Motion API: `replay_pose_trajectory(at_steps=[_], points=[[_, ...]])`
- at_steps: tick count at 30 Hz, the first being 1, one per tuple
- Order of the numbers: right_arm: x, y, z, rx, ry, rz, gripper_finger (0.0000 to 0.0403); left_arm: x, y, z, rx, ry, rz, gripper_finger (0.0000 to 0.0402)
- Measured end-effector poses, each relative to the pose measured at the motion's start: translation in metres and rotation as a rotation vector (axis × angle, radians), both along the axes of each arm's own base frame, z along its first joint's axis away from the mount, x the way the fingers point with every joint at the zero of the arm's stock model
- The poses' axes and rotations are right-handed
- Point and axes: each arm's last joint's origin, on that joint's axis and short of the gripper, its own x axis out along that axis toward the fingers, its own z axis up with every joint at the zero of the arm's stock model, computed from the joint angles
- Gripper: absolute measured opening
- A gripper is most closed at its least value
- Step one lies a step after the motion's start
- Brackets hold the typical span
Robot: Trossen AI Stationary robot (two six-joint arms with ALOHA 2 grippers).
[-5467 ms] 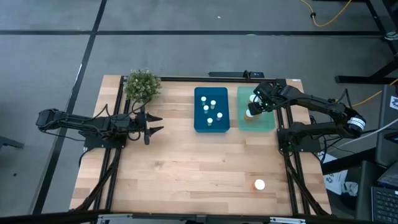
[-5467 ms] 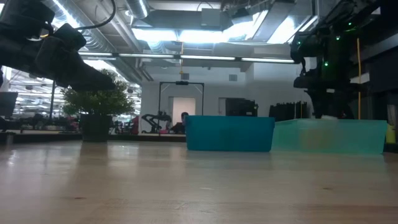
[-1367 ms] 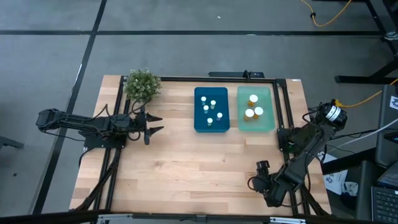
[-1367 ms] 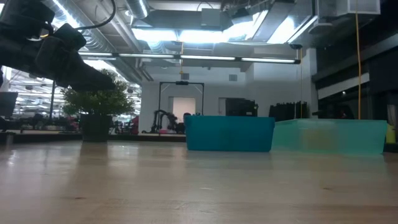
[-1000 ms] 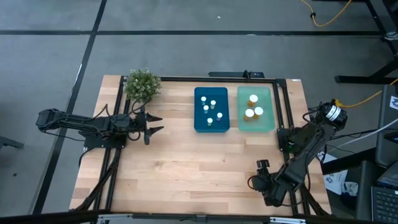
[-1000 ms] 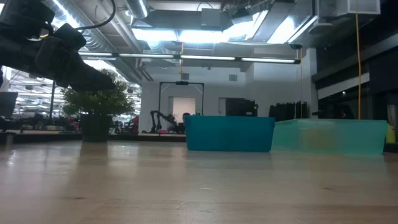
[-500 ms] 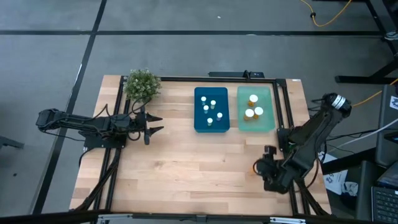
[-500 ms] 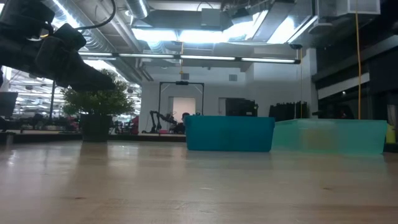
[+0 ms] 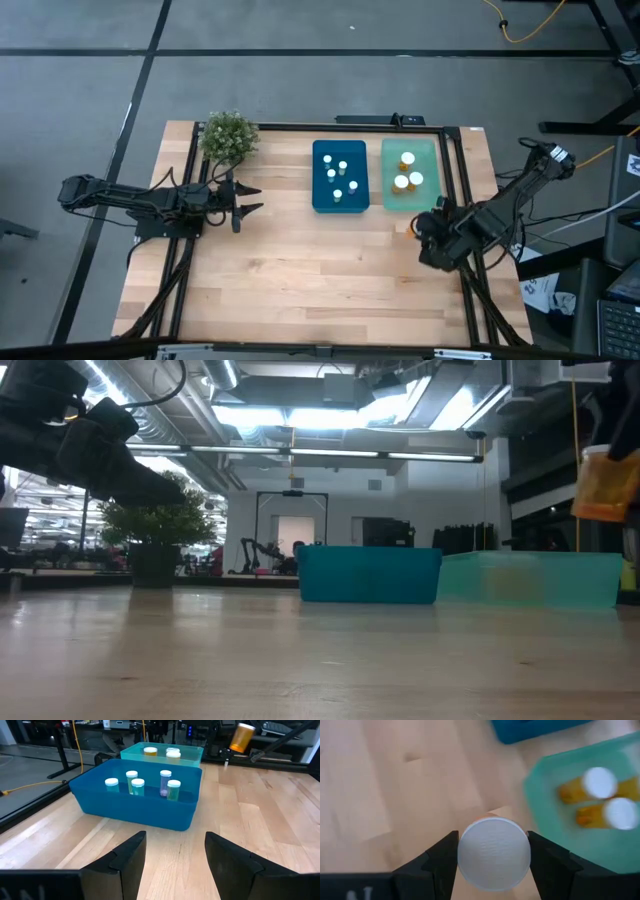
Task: Pick and place medicine bottles into bin by pill shape (circle, oval)
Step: Put the large orange pill bottle into the green bin
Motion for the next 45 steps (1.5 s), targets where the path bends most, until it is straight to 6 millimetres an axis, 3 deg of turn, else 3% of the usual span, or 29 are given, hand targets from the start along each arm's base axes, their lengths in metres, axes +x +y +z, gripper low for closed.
replay_pose_trajectory(at_steps=[14,21,31,38,45], points=[[-0.010,-0.070,0.014,-0.102,0.000,-0.341,0.0209,0.000,0.000,0.000,0.000,0.000,0.000,0.0195],[-0.005,-0.097,-0.006,-0.095,0.017,-0.483,0.0209,0.000,0.000,0.000,0.000,0.000,0.000,0.0195],[0.008,-0.123,-0.041,0.001,0.006,-0.493,0.0209,0.000,0.000,0.000,0.000,0.000,0.000,0.0195],[0.006,-0.136,-0.067,0.076,0.012,-0.504,0.0209,0.000,0.000,0.000,0.000,0.000,0.000,0.0195],[0.002,-0.142,-0.077,0.103,0.035,-0.506,0.0214,0.000,0.000,0.000,0.000,0.000,0.000,0.0195]])
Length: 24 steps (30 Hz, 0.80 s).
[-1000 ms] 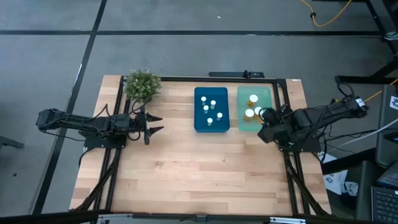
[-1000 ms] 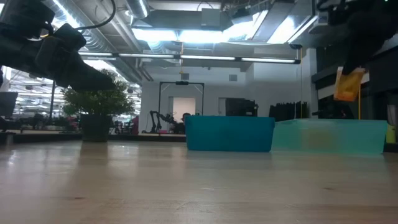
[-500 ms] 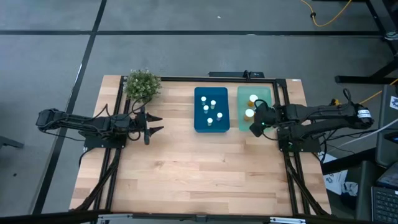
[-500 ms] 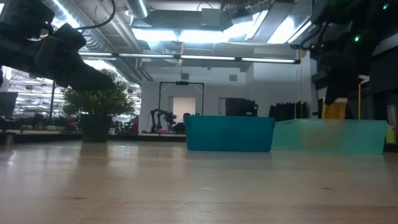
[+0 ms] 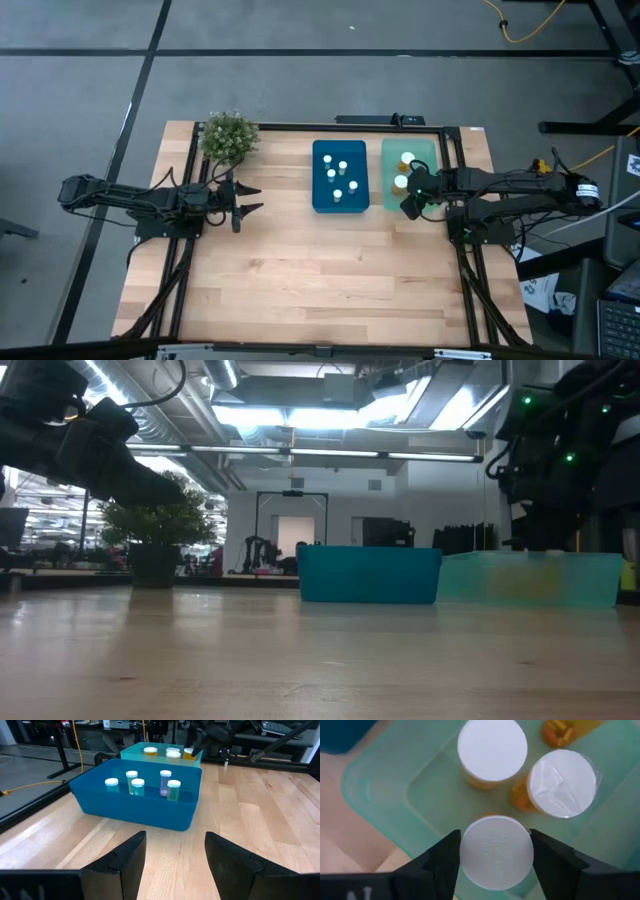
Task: Pick and place medicine bottles into bin by pill shape (circle, oval)
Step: Put the large orange pill bottle into the green bin, then return to Home Position
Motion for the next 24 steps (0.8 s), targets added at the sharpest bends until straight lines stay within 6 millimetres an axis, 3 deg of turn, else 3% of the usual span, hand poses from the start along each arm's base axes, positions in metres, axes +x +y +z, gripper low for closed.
replay_pose_trajectory(at_steps=[17,24], points=[[0.000,-0.002,0.000,-0.043,-0.009,-0.048,0.0309,0.000,0.000,0.000,0.000,0.000,0.000,0.0195],[0.006,-0.001,0.033,-0.078,-0.133,-0.007,0.0318,0.000,0.000,0.000,0.000,0.000,0.000,0.0195]])
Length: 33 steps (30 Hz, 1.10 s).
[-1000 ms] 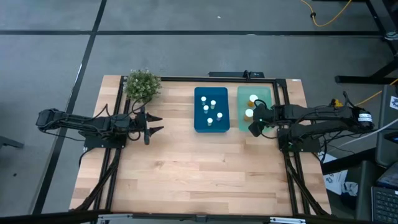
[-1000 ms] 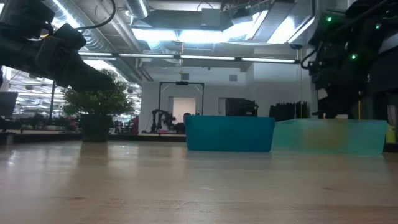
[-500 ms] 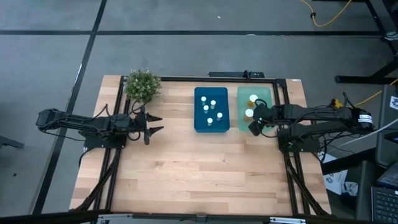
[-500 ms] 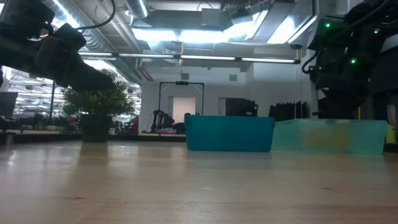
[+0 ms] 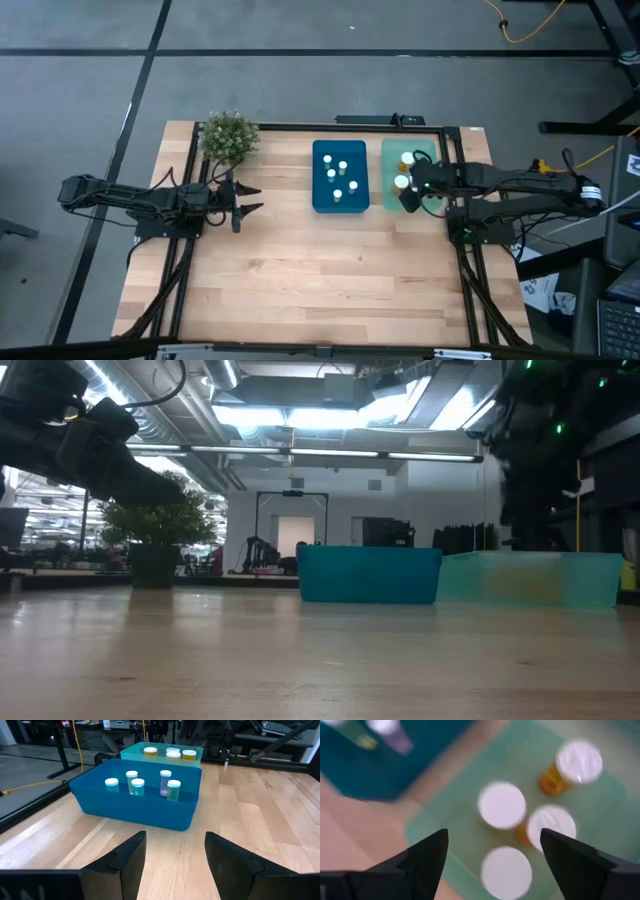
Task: Pick and place medicine bottles into bin by pill shape (circle, oval)
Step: Return to Home Position
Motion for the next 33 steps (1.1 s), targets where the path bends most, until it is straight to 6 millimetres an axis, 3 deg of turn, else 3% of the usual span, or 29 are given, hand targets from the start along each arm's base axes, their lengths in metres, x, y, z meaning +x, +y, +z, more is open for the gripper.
replay_pose_trajectory(at_steps=[7,16,24,33], points=[[0.004,0.013,0.034,-0.076,-0.237,0.181,0.0319,0.000,0.000,0.000,0.000,0.000,0.000,0.0195],[0.015,0.034,0.053,-0.127,-0.462,0.460,0.0319,0.000,0.000,0.000,0.000,0.000,0.000,0.0195],[0.024,0.051,0.015,-0.171,-0.604,0.582,0.0319,0.000,0.000,0.000,0.000,0.000,0.000,0.0195],[0.017,0.062,0.006,-0.272,-0.660,0.734,0.0319,0.000,0.000,0.000,0.000,0.000,0.000,0.0195]])
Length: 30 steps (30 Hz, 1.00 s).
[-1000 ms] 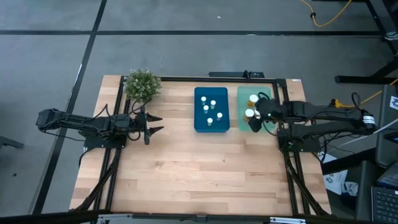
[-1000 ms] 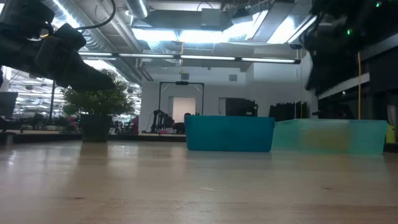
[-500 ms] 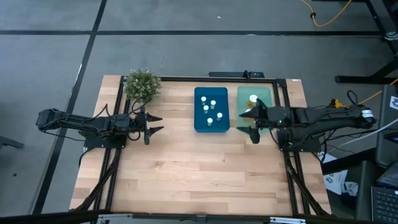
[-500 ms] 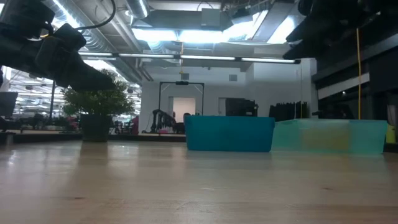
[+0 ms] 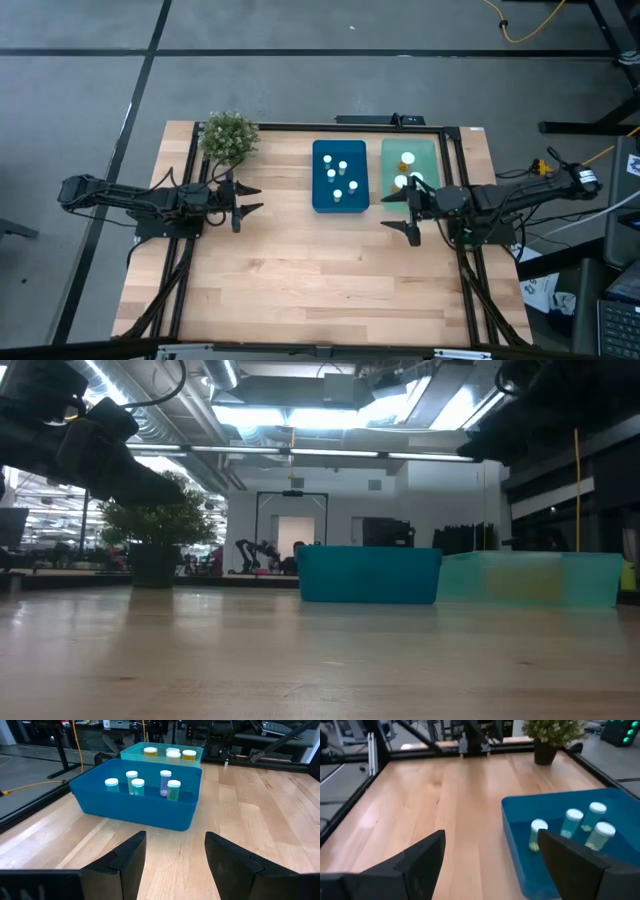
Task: Pick and place medicine bottles into bin by pill shape (circle, oval)
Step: Return to Home Position
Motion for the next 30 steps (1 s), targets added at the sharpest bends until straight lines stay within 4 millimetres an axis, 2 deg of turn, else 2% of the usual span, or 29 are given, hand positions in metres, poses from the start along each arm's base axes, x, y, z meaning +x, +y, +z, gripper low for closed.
replay_pose_trajectory(at_steps=[4,11,15,22,30], points=[[-0.008,0.001,-0.012,-0.010,-0.011,0.011,0.0311,0.000,0.000,0.000,0.000,0.001,0.000,0.0195],[-0.026,-0.001,-0.037,0.016,-0.149,0.003,0.0290,0.000,0.000,0.000,0.000,0.000,0.000,0.0195],[-0.036,0.000,-0.050,-0.004,-0.205,0.055,0.0282,0.000,0.000,0.000,0.000,0.001,0.000,0.0195],[-0.049,0.000,-0.052,-0.065,-0.306,0.100,0.0277,0.000,0.000,0.000,0.000,0.001,0.000,0.0195],[-0.055,-0.001,-0.048,-0.053,-0.383,0.113,0.0277,0.000,0.000,0.000,0.000,0.001,0.000,0.0195]])
